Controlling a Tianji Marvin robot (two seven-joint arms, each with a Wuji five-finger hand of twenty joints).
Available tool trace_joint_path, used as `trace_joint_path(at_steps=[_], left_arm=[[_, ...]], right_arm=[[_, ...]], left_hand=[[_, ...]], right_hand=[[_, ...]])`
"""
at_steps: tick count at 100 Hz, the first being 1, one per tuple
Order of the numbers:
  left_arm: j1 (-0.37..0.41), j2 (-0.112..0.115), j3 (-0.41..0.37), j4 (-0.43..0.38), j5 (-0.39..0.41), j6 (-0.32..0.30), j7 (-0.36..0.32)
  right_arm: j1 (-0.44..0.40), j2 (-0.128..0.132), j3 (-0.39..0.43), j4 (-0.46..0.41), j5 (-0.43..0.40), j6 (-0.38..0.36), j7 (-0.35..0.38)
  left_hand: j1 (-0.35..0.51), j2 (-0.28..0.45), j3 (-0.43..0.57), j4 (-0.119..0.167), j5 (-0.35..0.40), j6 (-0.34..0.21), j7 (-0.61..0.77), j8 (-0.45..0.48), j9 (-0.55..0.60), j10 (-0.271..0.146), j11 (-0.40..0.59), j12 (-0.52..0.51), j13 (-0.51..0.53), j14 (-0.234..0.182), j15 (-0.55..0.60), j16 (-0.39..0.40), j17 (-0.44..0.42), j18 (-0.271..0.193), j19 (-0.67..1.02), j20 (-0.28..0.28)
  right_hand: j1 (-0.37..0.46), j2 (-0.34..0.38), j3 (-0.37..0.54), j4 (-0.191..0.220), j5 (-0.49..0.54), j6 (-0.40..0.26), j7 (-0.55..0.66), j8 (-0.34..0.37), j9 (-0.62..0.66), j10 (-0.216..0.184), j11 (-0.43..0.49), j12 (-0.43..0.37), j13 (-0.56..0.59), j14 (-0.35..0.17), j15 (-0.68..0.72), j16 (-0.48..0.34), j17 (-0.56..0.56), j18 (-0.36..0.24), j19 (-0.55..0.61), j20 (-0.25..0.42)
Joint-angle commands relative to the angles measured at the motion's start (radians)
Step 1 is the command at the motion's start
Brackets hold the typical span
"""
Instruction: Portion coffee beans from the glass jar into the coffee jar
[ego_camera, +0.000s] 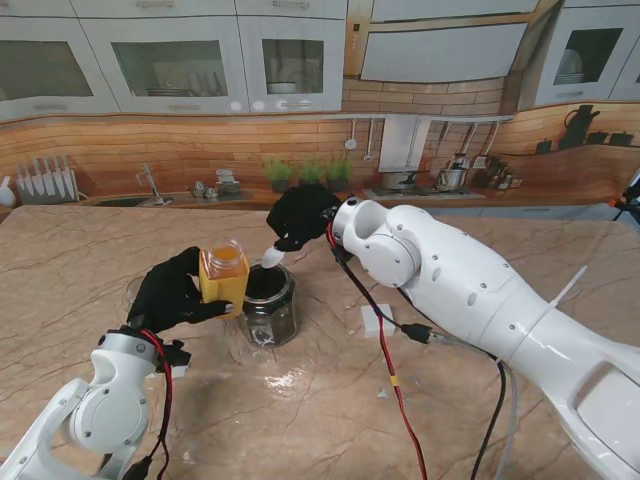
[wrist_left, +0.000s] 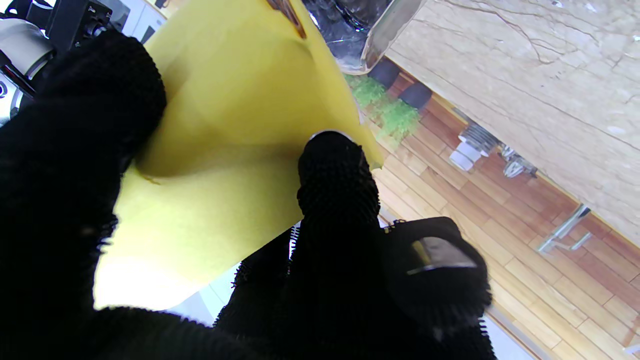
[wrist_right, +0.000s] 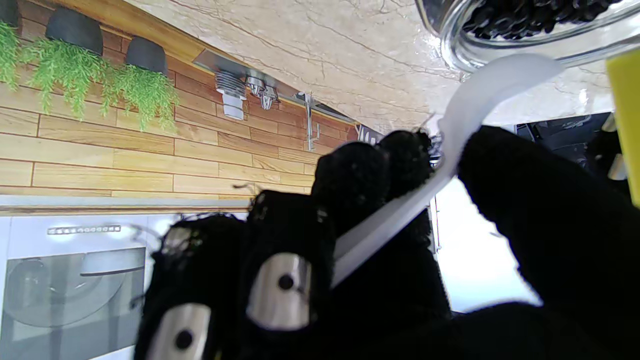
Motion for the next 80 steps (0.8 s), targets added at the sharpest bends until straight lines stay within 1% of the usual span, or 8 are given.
trace_joint_path(at_steps=[1, 20, 34, 53, 64, 78, 80], left_arm=[[0.013, -0.005, 0.001, 0.005, -0.002, 0.000, 0.000], [0.016, -0.006, 0.000, 0.004, -0.007, 0.001, 0.004], [0.019, -0.007, -0.003, 0.002, -0.010, -0.002, 0.006], [0.023, -0.006, -0.004, 0.001, -0.010, -0.006, 0.002], [0.026, -0.005, -0.007, 0.002, -0.010, -0.006, 0.001], [0.030, -0.006, -0.010, 0.001, -0.013, -0.008, 0.002], [0.030, -0.006, -0.011, 0.000, -0.015, -0.009, 0.002]], right_arm=[[0.007, -0.010, -0.010, -0.003, -0.021, -0.010, -0.011], [0.035, -0.011, -0.054, 0.001, -0.072, -0.015, -0.017], [0.057, -0.013, -0.088, 0.001, -0.112, -0.005, -0.021], [0.094, -0.029, -0.140, 0.020, -0.136, 0.019, -0.030], [0.120, -0.034, -0.170, 0.030, -0.158, 0.018, -0.029], [0.153, -0.042, -0.208, 0.048, -0.183, -0.001, -0.035], [0.157, -0.043, -0.214, 0.049, -0.189, -0.002, -0.036]], left_hand=[[0.161, 0.214, 0.362, 0.134, 0.121, -0.180, 0.173, 0.065, 0.136, -0.088, 0.114, 0.073, -0.002, 0.052, -0.026, 0.006, 0.008, -0.055, 0.066, -0.009], [0.163, 0.214, 0.362, 0.135, 0.121, -0.178, 0.172, 0.065, 0.137, -0.087, 0.115, 0.073, -0.002, 0.053, -0.025, 0.006, 0.008, -0.056, 0.066, -0.009], [0.163, 0.213, 0.362, 0.135, 0.122, -0.178, 0.172, 0.064, 0.137, -0.086, 0.115, 0.072, -0.002, 0.053, -0.024, 0.006, 0.009, -0.056, 0.067, -0.008], [0.161, 0.211, 0.365, 0.136, 0.123, -0.180, 0.172, 0.064, 0.139, -0.087, 0.116, 0.072, -0.002, 0.052, -0.023, 0.005, 0.009, -0.056, 0.068, -0.008], [0.162, 0.211, 0.364, 0.135, 0.124, -0.177, 0.172, 0.063, 0.138, -0.084, 0.115, 0.071, -0.002, 0.054, -0.021, 0.005, 0.009, -0.054, 0.069, -0.007], [0.161, 0.212, 0.365, 0.135, 0.123, -0.179, 0.171, 0.063, 0.139, -0.086, 0.115, 0.071, -0.003, 0.055, -0.021, 0.004, 0.009, -0.055, 0.068, -0.007], [0.162, 0.211, 0.365, 0.135, 0.124, -0.179, 0.172, 0.063, 0.139, -0.085, 0.115, 0.071, -0.003, 0.055, -0.022, 0.004, 0.009, -0.055, 0.068, -0.007]], right_hand=[[0.043, 0.007, 0.053, 0.022, -0.037, -0.012, 0.049, 0.056, 0.017, 0.040, 0.054, 0.015, 0.014, -0.191, 0.050, 0.026, 0.046, -0.321, 0.298, 0.004], [0.036, 0.011, 0.053, 0.033, -0.033, -0.016, 0.050, 0.056, 0.021, 0.033, 0.053, 0.015, 0.015, -0.197, 0.052, 0.029, 0.047, -0.329, 0.298, 0.005], [0.031, 0.016, 0.048, 0.041, -0.033, -0.023, 0.049, 0.058, 0.023, 0.027, 0.052, 0.015, 0.015, -0.205, 0.050, 0.029, 0.047, -0.338, 0.296, 0.003], [0.027, 0.023, 0.041, 0.052, -0.034, -0.029, 0.046, 0.061, 0.023, 0.021, 0.050, 0.016, 0.015, -0.213, 0.047, 0.030, 0.047, -0.351, 0.292, 0.002], [0.024, 0.026, 0.037, 0.058, -0.032, -0.032, 0.045, 0.063, 0.023, 0.018, 0.049, 0.017, 0.015, -0.216, 0.046, 0.031, 0.047, -0.357, 0.291, 0.002], [0.021, 0.028, 0.036, 0.063, -0.032, -0.037, 0.044, 0.065, 0.025, 0.014, 0.048, 0.017, 0.015, -0.217, 0.046, 0.033, 0.048, -0.363, 0.289, 0.003], [0.018, 0.030, 0.036, 0.066, -0.032, -0.042, 0.043, 0.066, 0.026, 0.011, 0.048, 0.017, 0.016, -0.226, 0.044, 0.033, 0.048, -0.367, 0.288, 0.003]])
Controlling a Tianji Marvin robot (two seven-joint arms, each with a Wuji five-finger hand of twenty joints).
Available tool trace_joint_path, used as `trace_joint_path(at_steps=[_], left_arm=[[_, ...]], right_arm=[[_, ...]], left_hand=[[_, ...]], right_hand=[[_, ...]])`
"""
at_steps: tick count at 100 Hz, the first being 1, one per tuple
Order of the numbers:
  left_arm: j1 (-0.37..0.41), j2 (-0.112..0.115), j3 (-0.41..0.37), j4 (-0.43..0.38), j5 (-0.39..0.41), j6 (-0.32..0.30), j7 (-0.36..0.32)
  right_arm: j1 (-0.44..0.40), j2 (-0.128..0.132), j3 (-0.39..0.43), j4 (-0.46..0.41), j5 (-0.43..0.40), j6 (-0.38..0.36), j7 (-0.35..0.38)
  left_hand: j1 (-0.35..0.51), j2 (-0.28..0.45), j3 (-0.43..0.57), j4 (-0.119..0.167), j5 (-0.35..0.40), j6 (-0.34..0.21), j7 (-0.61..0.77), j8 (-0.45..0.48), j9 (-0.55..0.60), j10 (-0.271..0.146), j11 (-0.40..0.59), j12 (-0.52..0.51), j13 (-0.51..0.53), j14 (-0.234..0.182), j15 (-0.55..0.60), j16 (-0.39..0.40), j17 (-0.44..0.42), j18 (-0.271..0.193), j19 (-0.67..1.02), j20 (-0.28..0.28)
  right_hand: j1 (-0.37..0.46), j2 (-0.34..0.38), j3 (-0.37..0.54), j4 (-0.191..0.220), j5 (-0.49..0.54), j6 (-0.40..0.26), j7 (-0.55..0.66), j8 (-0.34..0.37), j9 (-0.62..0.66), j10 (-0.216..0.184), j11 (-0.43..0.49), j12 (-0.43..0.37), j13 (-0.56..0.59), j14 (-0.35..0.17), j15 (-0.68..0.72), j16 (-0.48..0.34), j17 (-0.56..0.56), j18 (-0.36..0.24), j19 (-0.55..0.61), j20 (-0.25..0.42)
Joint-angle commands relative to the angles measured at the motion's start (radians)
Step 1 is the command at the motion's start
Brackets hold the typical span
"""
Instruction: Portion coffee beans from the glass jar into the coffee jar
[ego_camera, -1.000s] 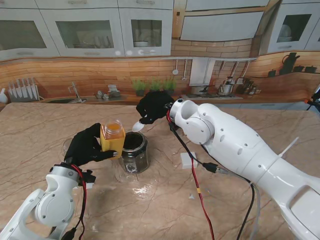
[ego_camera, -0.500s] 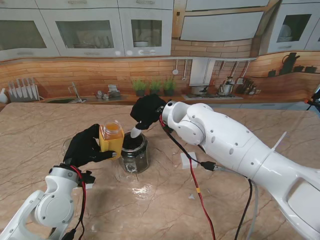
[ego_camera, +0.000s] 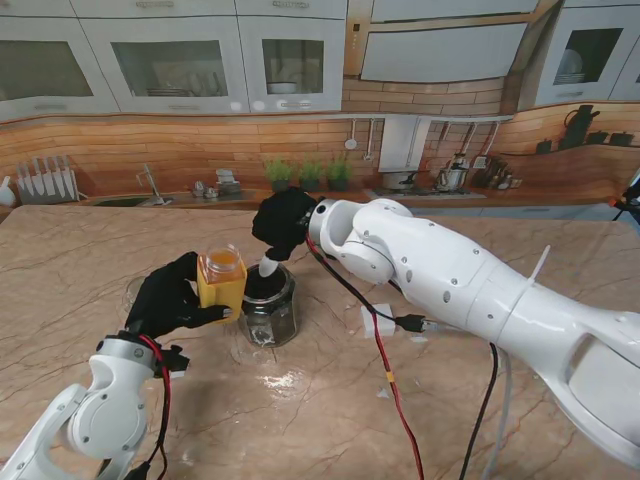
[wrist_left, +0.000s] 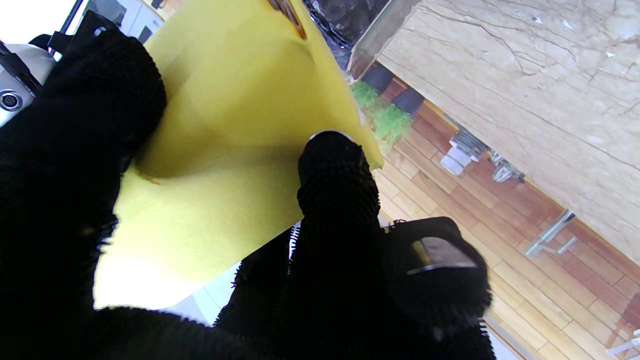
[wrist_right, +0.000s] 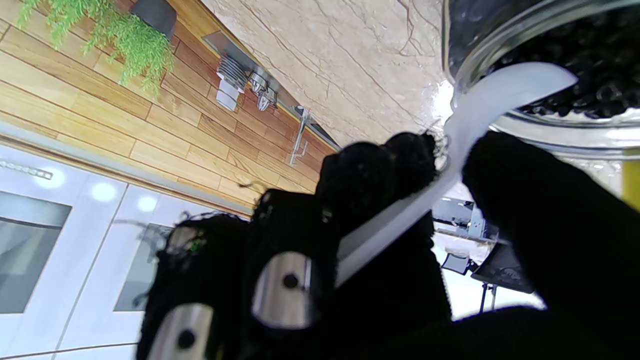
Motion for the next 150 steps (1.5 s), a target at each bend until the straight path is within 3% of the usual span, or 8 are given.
trace_joint_path(at_steps=[1, 56, 110, 150], left_arm=[[0.011, -0.004, -0.003, -0.002, -0.007, -0.004, 0.000], [0.019, -0.008, -0.012, 0.002, -0.015, -0.003, 0.011], [0.037, -0.013, -0.029, 0.013, -0.007, -0.011, 0.041], [0.030, -0.010, -0.021, 0.013, 0.001, -0.005, 0.034]], right_arm=[[0.019, -0.010, -0.009, 0.006, -0.018, -0.013, -0.005], [0.067, -0.043, -0.096, 0.049, -0.036, -0.025, -0.001], [0.027, -0.093, -0.092, 0.104, 0.100, 0.028, 0.016], [-0.029, -0.045, -0.003, 0.021, 0.137, 0.057, 0.048]], left_hand=[[0.162, 0.211, 0.365, 0.135, 0.124, -0.179, 0.172, 0.063, 0.139, -0.085, 0.115, 0.071, -0.002, 0.054, -0.022, 0.004, 0.009, -0.055, 0.068, -0.007], [0.159, 0.213, 0.364, 0.132, 0.118, -0.179, 0.180, 0.069, 0.141, -0.085, 0.118, 0.073, -0.002, 0.055, -0.017, 0.002, 0.009, -0.056, 0.071, -0.007], [0.163, 0.199, 0.377, 0.141, 0.130, -0.164, 0.176, 0.062, 0.146, -0.077, 0.118, 0.069, -0.002, 0.061, -0.009, 0.001, 0.009, -0.049, 0.076, -0.005], [0.165, 0.205, 0.369, 0.140, 0.130, -0.162, 0.174, 0.061, 0.143, -0.077, 0.118, 0.069, -0.002, 0.058, -0.011, -0.001, 0.009, -0.050, 0.075, -0.006]], right_hand=[[0.046, 0.005, 0.036, 0.066, -0.023, -0.009, 0.043, 0.041, 0.026, 0.038, 0.047, 0.017, 0.016, -0.199, 0.055, 0.024, 0.048, -0.333, 0.288, 0.006], [0.036, -0.005, 0.040, 0.076, -0.013, -0.017, 0.038, 0.043, 0.033, 0.033, 0.045, 0.020, 0.016, -0.195, 0.060, 0.030, 0.049, -0.340, 0.290, 0.010], [0.032, -0.004, 0.046, 0.075, -0.014, -0.016, 0.042, 0.045, 0.034, 0.030, 0.045, 0.021, 0.016, -0.200, 0.060, 0.030, 0.049, -0.343, 0.290, 0.010], [0.031, -0.006, 0.055, 0.070, -0.013, -0.012, 0.047, 0.041, 0.039, 0.029, 0.044, 0.019, 0.016, -0.197, 0.061, 0.032, 0.049, -0.339, 0.291, 0.012]])
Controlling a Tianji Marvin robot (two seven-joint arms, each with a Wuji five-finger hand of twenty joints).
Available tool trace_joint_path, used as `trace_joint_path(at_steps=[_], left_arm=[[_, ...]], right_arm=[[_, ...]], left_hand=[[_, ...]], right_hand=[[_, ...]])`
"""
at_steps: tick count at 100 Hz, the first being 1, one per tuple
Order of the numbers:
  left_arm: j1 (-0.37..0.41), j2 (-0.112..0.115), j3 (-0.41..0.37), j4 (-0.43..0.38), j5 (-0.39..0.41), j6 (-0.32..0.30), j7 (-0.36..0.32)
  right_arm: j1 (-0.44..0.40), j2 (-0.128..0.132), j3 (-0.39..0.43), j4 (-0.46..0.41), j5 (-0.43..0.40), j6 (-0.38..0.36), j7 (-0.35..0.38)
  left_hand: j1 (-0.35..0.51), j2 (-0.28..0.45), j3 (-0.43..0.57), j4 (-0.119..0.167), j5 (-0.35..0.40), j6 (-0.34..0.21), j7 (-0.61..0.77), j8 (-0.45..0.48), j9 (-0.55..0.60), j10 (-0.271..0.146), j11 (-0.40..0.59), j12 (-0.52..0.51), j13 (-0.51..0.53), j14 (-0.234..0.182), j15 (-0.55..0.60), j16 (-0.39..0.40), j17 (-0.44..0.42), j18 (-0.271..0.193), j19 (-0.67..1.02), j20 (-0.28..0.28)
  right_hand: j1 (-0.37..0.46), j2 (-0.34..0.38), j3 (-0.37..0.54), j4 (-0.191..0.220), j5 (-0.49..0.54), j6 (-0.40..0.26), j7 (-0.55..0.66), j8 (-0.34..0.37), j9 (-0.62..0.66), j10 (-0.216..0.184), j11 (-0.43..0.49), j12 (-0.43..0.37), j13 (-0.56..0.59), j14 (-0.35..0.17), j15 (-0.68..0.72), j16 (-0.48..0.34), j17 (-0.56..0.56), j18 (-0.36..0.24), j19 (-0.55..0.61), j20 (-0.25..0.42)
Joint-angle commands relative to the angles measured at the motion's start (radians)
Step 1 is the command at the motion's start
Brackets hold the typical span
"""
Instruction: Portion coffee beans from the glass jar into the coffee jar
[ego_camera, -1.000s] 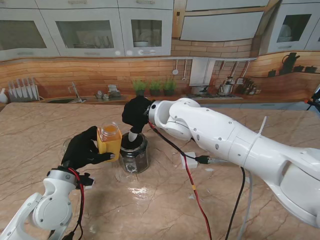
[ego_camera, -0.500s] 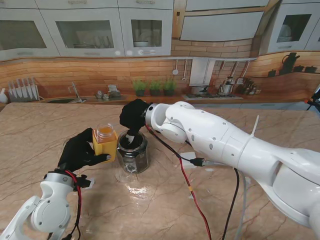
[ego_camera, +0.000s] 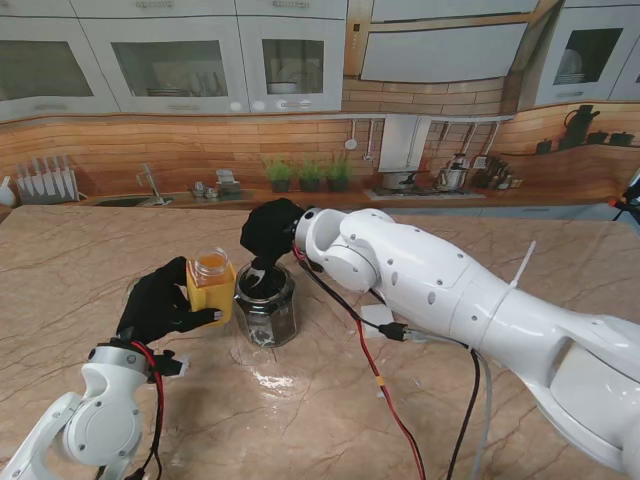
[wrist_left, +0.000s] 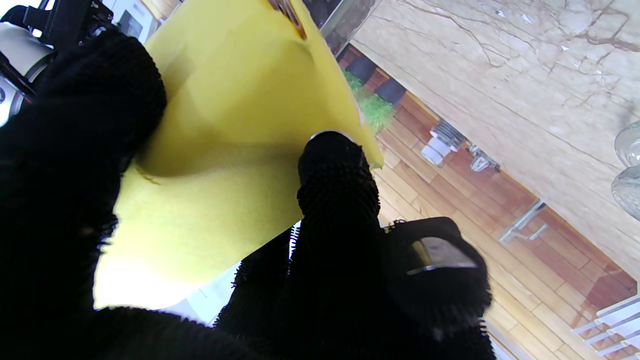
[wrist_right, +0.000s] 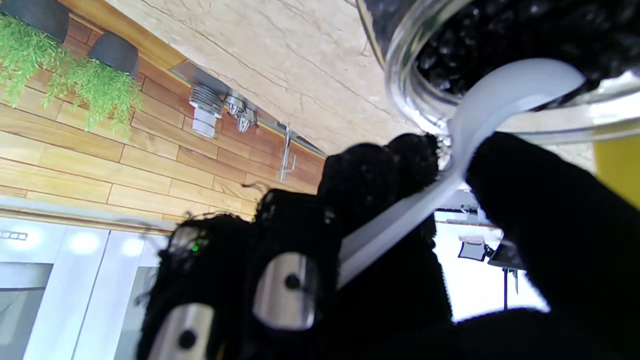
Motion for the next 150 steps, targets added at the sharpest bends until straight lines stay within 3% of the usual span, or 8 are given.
trace_joint_path(at_steps=[1, 26, 59, 113, 150], left_arm=[[0.004, -0.003, 0.004, -0.003, 0.003, 0.001, -0.004], [-0.003, 0.000, 0.014, -0.007, 0.005, 0.005, -0.014], [-0.016, 0.004, 0.045, -0.006, 0.010, 0.027, -0.035], [0.005, 0.021, 0.054, -0.034, -0.004, 0.047, -0.128], [0.054, 0.026, 0.044, -0.082, -0.027, 0.037, -0.162]], right_arm=[[-0.014, 0.013, 0.011, -0.017, 0.010, 0.011, 0.004], [-0.069, 0.043, 0.077, -0.042, 0.038, 0.032, 0.020], [-0.196, 0.079, 0.216, -0.106, 0.052, 0.049, -0.022], [-0.312, 0.143, 0.410, -0.285, 0.025, -0.002, 0.063], [-0.363, 0.163, 0.494, -0.357, 0.026, -0.048, 0.102]], left_hand=[[0.166, 0.204, 0.369, 0.141, 0.130, -0.162, 0.174, 0.061, 0.144, -0.078, 0.119, 0.069, -0.002, 0.058, -0.011, -0.001, 0.009, -0.050, 0.075, -0.006], [0.165, 0.204, 0.368, 0.140, 0.130, -0.163, 0.174, 0.061, 0.144, -0.078, 0.119, 0.069, -0.002, 0.058, -0.011, -0.001, 0.009, -0.054, 0.074, -0.006], [0.164, 0.194, 0.375, 0.147, 0.135, -0.169, 0.178, 0.062, 0.150, -0.082, 0.122, 0.070, -0.001, 0.051, -0.009, 0.000, 0.010, -0.060, 0.073, -0.006], [0.159, 0.172, 0.397, 0.181, 0.153, -0.170, 0.183, 0.057, 0.168, -0.080, 0.127, 0.071, 0.000, 0.052, 0.016, 0.003, 0.011, -0.056, 0.085, 0.001], [0.155, 0.167, 0.402, 0.193, 0.159, -0.169, 0.184, 0.054, 0.172, -0.079, 0.127, 0.074, 0.000, 0.055, 0.027, 0.000, 0.011, -0.056, 0.090, 0.003]], right_hand=[[0.047, -0.006, 0.055, 0.056, -0.013, 0.007, 0.046, 0.025, 0.039, 0.043, 0.044, 0.011, 0.014, -0.182, 0.062, 0.029, 0.048, -0.324, 0.292, 0.012], [0.047, -0.009, 0.061, 0.050, -0.013, 0.006, 0.050, 0.021, 0.040, 0.041, 0.043, 0.009, 0.014, -0.179, 0.063, 0.029, 0.048, -0.320, 0.293, 0.013], [0.050, -0.011, 0.070, 0.038, -0.014, 0.016, 0.060, 0.012, 0.041, 0.046, 0.047, 0.005, 0.014, -0.164, 0.065, 0.028, 0.047, -0.304, 0.296, 0.013], [0.051, -0.025, 0.085, 0.033, -0.009, 0.021, 0.066, 0.003, 0.045, 0.051, 0.048, 0.000, 0.014, -0.156, 0.070, 0.028, 0.047, -0.292, 0.298, 0.017], [0.051, -0.033, 0.094, 0.028, -0.007, 0.021, 0.068, 0.003, 0.047, 0.054, 0.049, -0.001, 0.013, -0.153, 0.073, 0.029, 0.048, -0.284, 0.298, 0.024]])
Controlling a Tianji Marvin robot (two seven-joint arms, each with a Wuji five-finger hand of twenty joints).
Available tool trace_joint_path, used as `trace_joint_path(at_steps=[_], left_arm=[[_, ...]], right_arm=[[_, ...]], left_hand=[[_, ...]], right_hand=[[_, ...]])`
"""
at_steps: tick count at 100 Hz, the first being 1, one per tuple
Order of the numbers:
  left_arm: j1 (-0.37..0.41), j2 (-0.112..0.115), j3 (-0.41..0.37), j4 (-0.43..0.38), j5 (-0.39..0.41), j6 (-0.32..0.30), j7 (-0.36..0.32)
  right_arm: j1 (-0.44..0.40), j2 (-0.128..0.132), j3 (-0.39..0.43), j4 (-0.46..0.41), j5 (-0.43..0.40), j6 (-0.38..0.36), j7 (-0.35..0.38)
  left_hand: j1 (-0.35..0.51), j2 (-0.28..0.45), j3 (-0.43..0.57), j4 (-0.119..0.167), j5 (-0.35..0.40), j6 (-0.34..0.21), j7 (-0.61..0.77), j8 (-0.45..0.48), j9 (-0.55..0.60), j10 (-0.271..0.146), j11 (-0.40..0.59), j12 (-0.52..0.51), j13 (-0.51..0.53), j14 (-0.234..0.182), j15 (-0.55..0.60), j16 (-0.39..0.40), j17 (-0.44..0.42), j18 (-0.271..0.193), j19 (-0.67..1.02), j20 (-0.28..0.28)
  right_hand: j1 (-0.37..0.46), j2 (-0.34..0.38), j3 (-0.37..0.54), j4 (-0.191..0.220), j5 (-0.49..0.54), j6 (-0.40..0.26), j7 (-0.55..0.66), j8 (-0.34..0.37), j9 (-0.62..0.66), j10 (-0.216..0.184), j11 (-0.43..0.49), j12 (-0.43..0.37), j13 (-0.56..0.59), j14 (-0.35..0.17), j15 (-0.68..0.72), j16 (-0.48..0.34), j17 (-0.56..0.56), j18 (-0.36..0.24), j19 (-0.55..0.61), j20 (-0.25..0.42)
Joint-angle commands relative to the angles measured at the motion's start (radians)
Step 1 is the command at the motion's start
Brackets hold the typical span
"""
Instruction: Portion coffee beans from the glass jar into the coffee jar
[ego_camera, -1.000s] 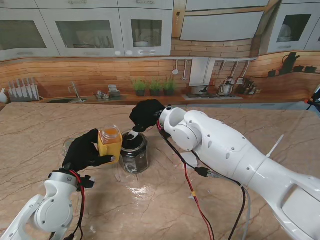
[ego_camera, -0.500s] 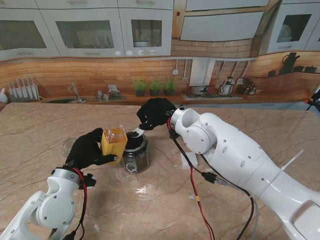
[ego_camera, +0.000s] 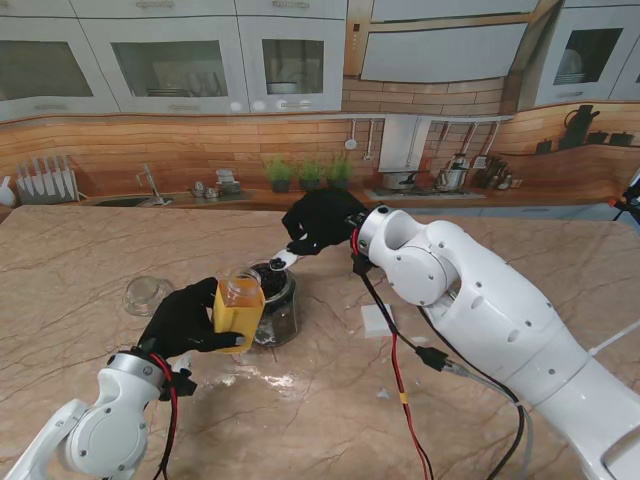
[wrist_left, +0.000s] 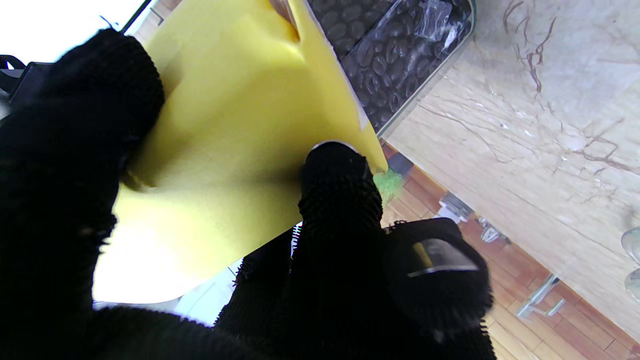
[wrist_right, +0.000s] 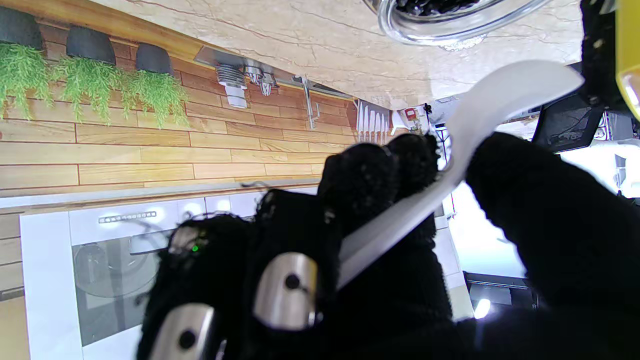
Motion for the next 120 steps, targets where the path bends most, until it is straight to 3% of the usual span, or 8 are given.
trace_joint_path(at_steps=[1, 50, 88, 120], left_arm=[[0.018, -0.002, 0.001, -0.015, -0.005, -0.004, -0.007], [-0.001, 0.006, 0.043, -0.019, 0.017, 0.037, -0.036], [-0.022, 0.006, 0.055, -0.022, 0.010, 0.063, -0.046], [-0.027, 0.011, 0.052, -0.025, 0.007, 0.069, -0.073]], right_arm=[[-0.008, 0.005, 0.008, -0.022, -0.004, -0.007, 0.003], [-0.057, 0.016, 0.066, -0.114, 0.039, -0.051, 0.042], [-0.059, 0.026, 0.069, -0.141, 0.037, -0.132, 0.069], [-0.018, 0.028, 0.055, -0.096, -0.035, -0.274, 0.022]], left_hand=[[0.158, 0.167, 0.403, 0.193, 0.139, -0.182, 0.185, 0.056, 0.151, -0.093, 0.127, 0.044, -0.007, 0.052, -0.032, 0.000, 0.010, -0.057, 0.083, 0.003], [0.150, 0.154, 0.418, 0.220, 0.151, -0.196, 0.188, 0.053, 0.161, -0.096, 0.129, 0.047, -0.006, 0.054, -0.017, 0.000, 0.011, -0.046, 0.092, 0.004], [0.149, 0.154, 0.416, 0.227, 0.151, -0.194, 0.188, 0.051, 0.163, -0.097, 0.128, 0.049, -0.007, 0.054, -0.014, -0.002, 0.011, -0.047, 0.094, 0.003], [0.149, 0.154, 0.416, 0.231, 0.152, -0.194, 0.188, 0.050, 0.163, -0.095, 0.127, 0.049, -0.007, 0.054, -0.011, -0.004, 0.011, -0.044, 0.096, 0.003]], right_hand=[[0.051, -0.033, 0.094, 0.028, -0.006, 0.020, 0.069, 0.003, 0.047, 0.054, 0.049, -0.001, 0.013, -0.152, 0.073, 0.028, 0.048, -0.284, 0.298, 0.024], [0.054, -0.037, 0.099, 0.022, -0.006, 0.023, 0.070, 0.002, 0.048, 0.054, 0.048, -0.002, 0.013, -0.147, 0.075, 0.028, 0.048, -0.279, 0.298, 0.027], [0.050, -0.037, 0.102, 0.018, -0.005, 0.021, 0.070, 0.003, 0.049, 0.052, 0.047, -0.002, 0.013, -0.150, 0.075, 0.028, 0.048, -0.278, 0.298, 0.029], [0.043, -0.039, 0.109, 0.016, -0.007, 0.013, 0.073, 0.003, 0.050, 0.047, 0.048, -0.003, 0.013, -0.151, 0.075, 0.028, 0.048, -0.280, 0.298, 0.029]])
